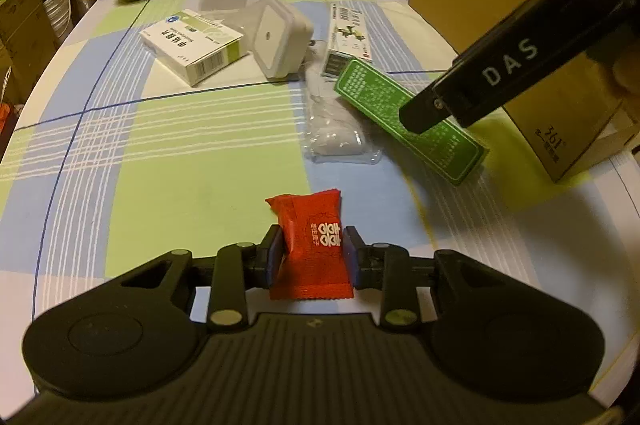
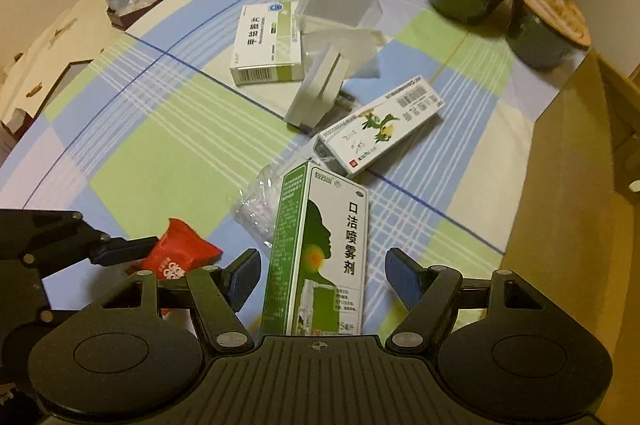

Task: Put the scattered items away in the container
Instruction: 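Grasp the red candy packet with the left tool while the right tool grasps the green-white spray box, then carry the red packet and spray box with both tools over the cardboard box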

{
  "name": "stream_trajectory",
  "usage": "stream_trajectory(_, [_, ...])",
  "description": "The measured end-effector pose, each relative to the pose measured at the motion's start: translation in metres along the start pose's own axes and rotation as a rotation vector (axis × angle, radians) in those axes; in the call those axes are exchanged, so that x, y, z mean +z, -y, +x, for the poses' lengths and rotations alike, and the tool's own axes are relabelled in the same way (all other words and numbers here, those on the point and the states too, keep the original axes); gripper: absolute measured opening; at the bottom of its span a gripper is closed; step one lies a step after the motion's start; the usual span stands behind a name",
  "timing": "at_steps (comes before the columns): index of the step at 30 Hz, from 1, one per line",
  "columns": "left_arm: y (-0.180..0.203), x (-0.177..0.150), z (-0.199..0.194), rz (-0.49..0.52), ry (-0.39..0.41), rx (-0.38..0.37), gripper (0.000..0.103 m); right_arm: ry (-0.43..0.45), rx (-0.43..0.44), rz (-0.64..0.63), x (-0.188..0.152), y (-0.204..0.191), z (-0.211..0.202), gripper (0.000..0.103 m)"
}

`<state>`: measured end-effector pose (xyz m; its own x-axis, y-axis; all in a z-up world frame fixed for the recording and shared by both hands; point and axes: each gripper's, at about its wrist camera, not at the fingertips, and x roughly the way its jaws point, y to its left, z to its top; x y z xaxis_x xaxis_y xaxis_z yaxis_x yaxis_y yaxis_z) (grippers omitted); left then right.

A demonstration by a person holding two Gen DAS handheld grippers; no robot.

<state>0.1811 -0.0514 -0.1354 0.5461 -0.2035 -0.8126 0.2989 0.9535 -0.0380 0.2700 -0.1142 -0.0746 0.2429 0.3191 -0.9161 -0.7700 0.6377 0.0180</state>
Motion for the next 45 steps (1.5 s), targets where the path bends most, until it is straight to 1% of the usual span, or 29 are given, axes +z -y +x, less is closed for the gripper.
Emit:
stream_trajectory(4, [-0.002,-0.002,0.0,-0.005,0.011,-0.005,0.027,-0.021,0.031,0.049,0.002,0.01,0.011,0.076])
stream_trajectory(6, [-0.001,-0.002,0.0,-0.003,0.015,-0.004,0.028,-0.035,0.031,0.059,0.001,0.014,0.016,0.076])
stream_trajectory(10, [-0.002,-0.004,0.002,-0.013,0.012,-0.006,0.032,-0.053,0.063,0.108,-0.001,0.023,0.022,0.076])
stream_trajectory(11, [-0.002,-0.004,0.002,-0.014,0.013,-0.007,0.033,-0.057,0.064,0.113,-0.001,0.024,0.024,0.071])
stream_trajectory(12, [-0.002,-0.005,0.002,-0.012,0.016,-0.006,0.033,-0.059,0.07,0.117,-0.002,0.025,0.025,0.062])
stream_trajectory(14, [-0.001,-0.005,0.002,-0.01,0.018,-0.003,0.033,-0.056,0.072,0.125,-0.002,0.026,0.025,0.062])
stream_trajectory(17, [-0.001,-0.005,0.003,-0.009,0.02,0.001,0.033,-0.056,0.061,0.114,-0.004,0.023,0.022,0.061])
stream_trajectory(20, [0.0,-0.005,0.003,-0.001,0.017,0.006,0.033,-0.053,0.031,0.102,-0.011,0.017,0.015,0.06])
stream_trajectory(25, [0.001,-0.005,0.003,0.017,0.008,-0.004,0.032,-0.072,0.021,0.076,-0.03,0.003,0.007,0.06])
stream_trajectory(28, [0.003,-0.005,0.003,0.037,0.007,0.003,0.032,-0.075,0.016,0.065,-0.037,-0.001,0.008,0.06])
stream_trajectory(29, [0.003,-0.005,0.004,0.042,0.008,0.007,0.033,-0.07,0.02,0.067,-0.039,-0.001,0.009,0.06])
stream_trajectory(32, [0.005,-0.005,0.005,0.062,0.008,0.027,0.041,-0.057,0.015,0.062,-0.041,-0.002,0.009,0.06])
stream_trajectory(37, [0.005,-0.005,0.005,0.07,0.008,0.032,0.044,-0.047,-0.013,0.038,-0.042,-0.003,0.012,0.06])
stream_trajectory(40, [0.003,-0.005,0.006,0.06,0.01,0.018,0.039,-0.058,-0.02,0.039,-0.044,-0.001,0.017,0.06])
stream_trajectory(41, [0.003,-0.005,0.006,0.061,0.013,0.016,0.032,-0.061,-0.021,0.038,-0.046,-0.001,0.018,0.06])
stream_trajectory(42, [0.004,-0.005,0.005,0.063,0.014,0.019,0.029,-0.063,-0.023,0.036,-0.047,-0.001,0.019,0.06])
stream_trajectory(45, [0.003,-0.004,0.003,0.047,0.018,0.027,0.026,-0.054,-0.029,0.033,-0.051,-0.003,0.016,0.058])
